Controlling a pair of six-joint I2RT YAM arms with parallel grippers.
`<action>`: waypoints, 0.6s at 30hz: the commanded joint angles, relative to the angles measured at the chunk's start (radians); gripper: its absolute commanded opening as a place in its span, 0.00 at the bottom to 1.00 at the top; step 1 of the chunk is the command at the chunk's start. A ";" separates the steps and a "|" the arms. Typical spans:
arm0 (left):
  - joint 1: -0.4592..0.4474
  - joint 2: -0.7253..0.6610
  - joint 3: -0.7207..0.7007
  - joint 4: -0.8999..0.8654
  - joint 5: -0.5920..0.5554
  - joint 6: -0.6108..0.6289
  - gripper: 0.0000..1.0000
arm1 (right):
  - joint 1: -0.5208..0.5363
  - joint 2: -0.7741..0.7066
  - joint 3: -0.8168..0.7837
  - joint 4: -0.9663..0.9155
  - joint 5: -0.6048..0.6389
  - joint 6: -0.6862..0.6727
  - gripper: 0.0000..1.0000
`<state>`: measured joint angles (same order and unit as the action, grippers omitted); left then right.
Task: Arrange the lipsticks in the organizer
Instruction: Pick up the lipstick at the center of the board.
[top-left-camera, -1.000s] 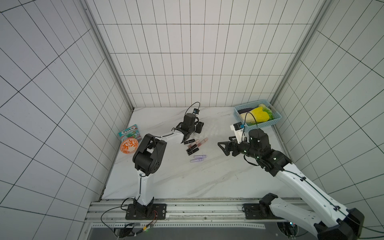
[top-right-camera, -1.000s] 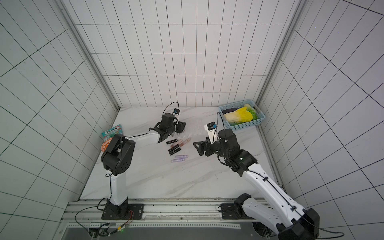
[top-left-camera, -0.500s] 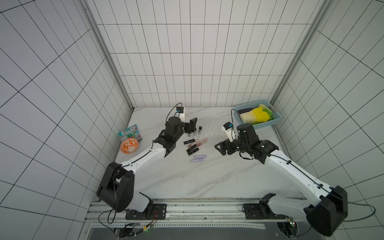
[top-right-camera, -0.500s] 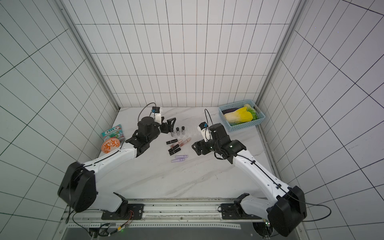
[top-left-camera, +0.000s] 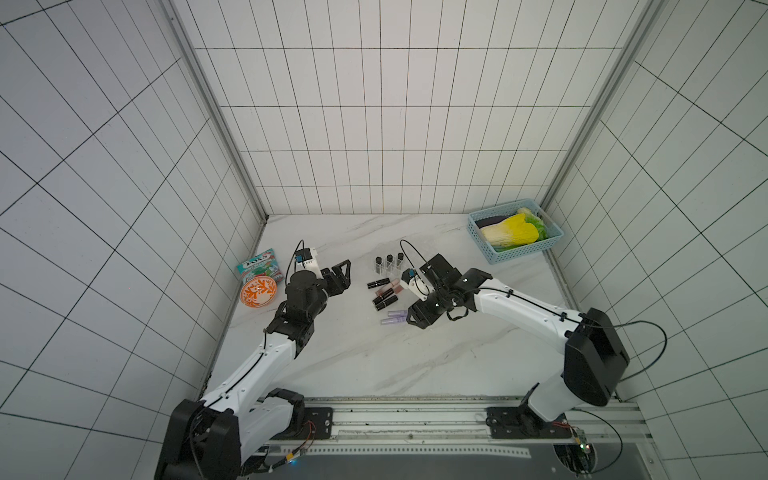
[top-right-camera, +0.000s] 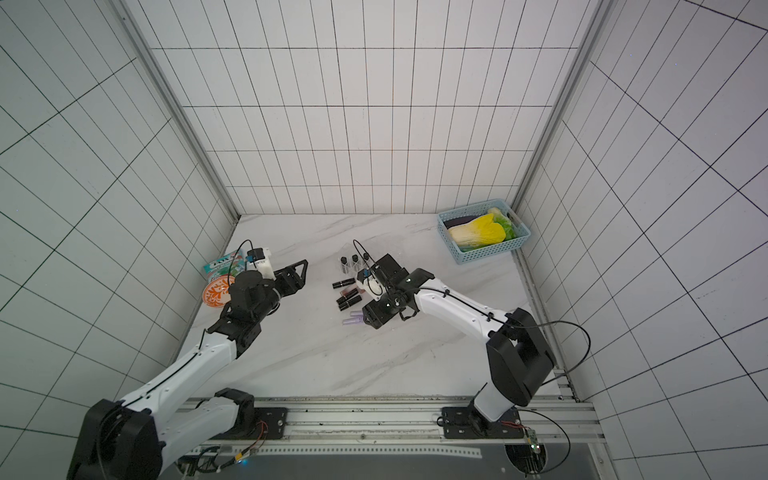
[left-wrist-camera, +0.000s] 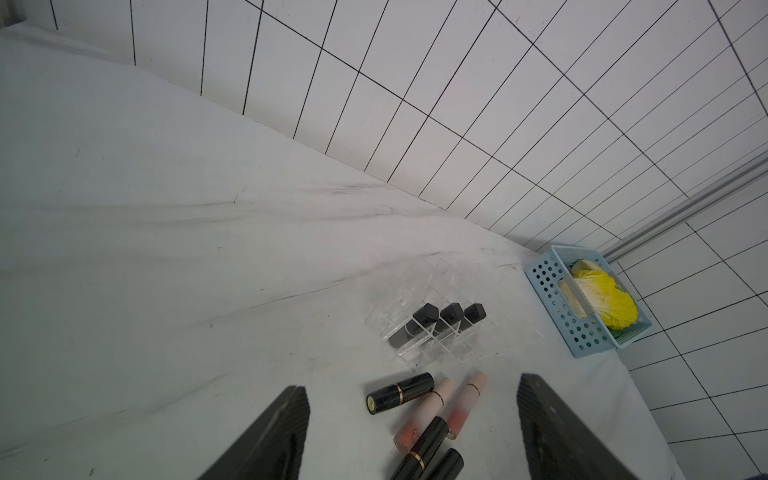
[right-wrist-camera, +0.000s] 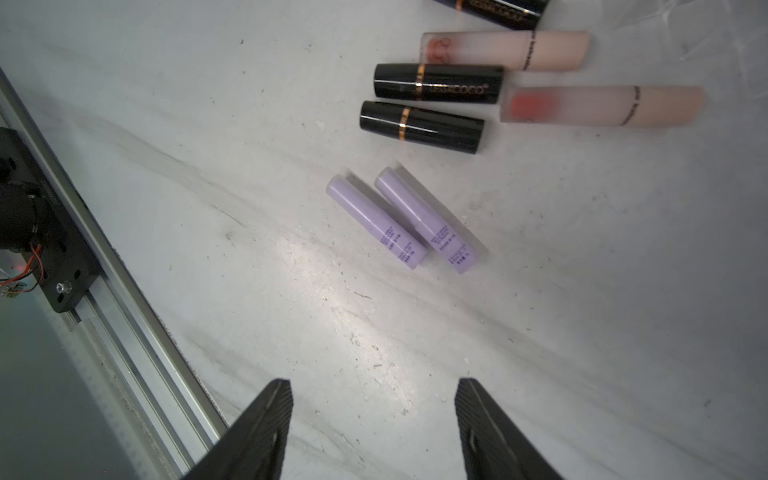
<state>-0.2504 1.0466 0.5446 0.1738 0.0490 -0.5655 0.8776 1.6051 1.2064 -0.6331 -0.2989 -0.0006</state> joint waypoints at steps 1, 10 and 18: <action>0.008 -0.005 0.034 -0.005 0.028 -0.011 0.77 | 0.035 0.047 0.064 -0.007 -0.006 -0.027 0.66; 0.060 0.048 0.035 0.010 0.104 -0.034 0.77 | 0.077 0.224 0.180 -0.032 0.027 -0.090 0.68; 0.067 0.046 0.038 0.008 0.120 -0.034 0.77 | 0.077 0.328 0.233 -0.035 0.071 -0.124 0.67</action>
<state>-0.1883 1.0931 0.5552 0.1741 0.1497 -0.5972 0.9451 1.9053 1.3922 -0.6449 -0.2600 -0.0971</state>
